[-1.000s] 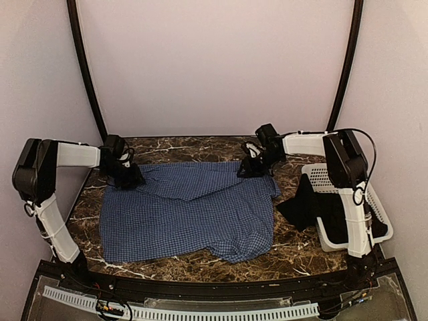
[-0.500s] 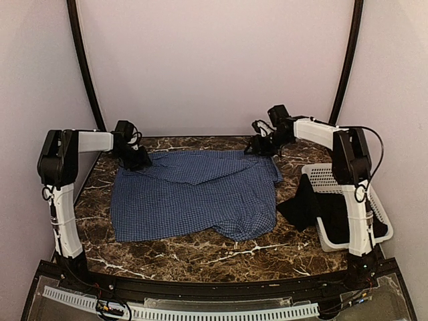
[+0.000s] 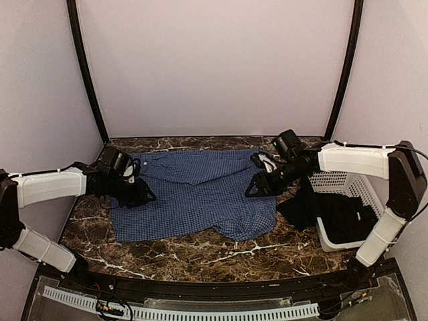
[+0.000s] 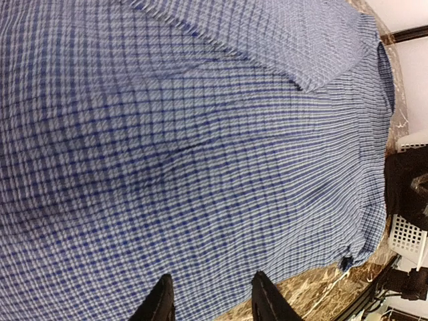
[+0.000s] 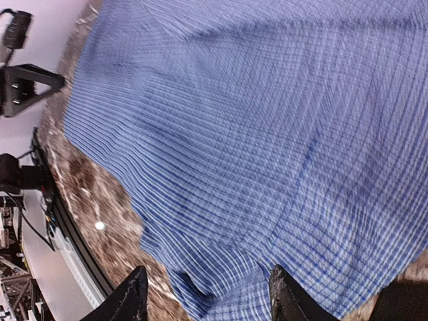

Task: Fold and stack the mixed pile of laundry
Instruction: Move the 1/3-folded shirt to the center of the board, then pick up the 1/3-folded shirt from the center of the board.

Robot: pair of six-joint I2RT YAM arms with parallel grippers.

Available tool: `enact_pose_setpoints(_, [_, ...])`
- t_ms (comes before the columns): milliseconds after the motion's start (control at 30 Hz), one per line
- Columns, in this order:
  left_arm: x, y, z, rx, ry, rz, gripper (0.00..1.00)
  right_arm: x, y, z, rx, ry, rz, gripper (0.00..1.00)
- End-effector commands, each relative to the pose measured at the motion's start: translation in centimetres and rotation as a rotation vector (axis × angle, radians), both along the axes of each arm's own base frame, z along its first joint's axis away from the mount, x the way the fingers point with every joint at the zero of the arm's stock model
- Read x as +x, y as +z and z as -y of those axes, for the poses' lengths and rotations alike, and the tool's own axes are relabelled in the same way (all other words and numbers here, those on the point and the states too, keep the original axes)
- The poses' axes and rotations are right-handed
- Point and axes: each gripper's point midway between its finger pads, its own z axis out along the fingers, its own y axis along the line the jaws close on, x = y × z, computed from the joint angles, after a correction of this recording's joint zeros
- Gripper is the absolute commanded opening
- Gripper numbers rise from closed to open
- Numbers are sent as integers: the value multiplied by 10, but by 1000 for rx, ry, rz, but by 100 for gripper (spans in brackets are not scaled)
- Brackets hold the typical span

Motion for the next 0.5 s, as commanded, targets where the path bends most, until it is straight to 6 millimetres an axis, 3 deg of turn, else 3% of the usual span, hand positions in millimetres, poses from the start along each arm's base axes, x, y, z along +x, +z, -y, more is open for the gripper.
enact_pose_setpoints(0, [-21,-13,-14,-32,125,-65,38,-21,-18,25,-37,-76,-54,57])
enact_pose_setpoints(200, [-28,-63,-34,35,214,-222,33,-50,-43,18,-36,-41,-136,55])
enact_pose_setpoints(467, [3,-98,-85,-25,374,-320,23,-64,-48,37,-66,-139,-196,57])
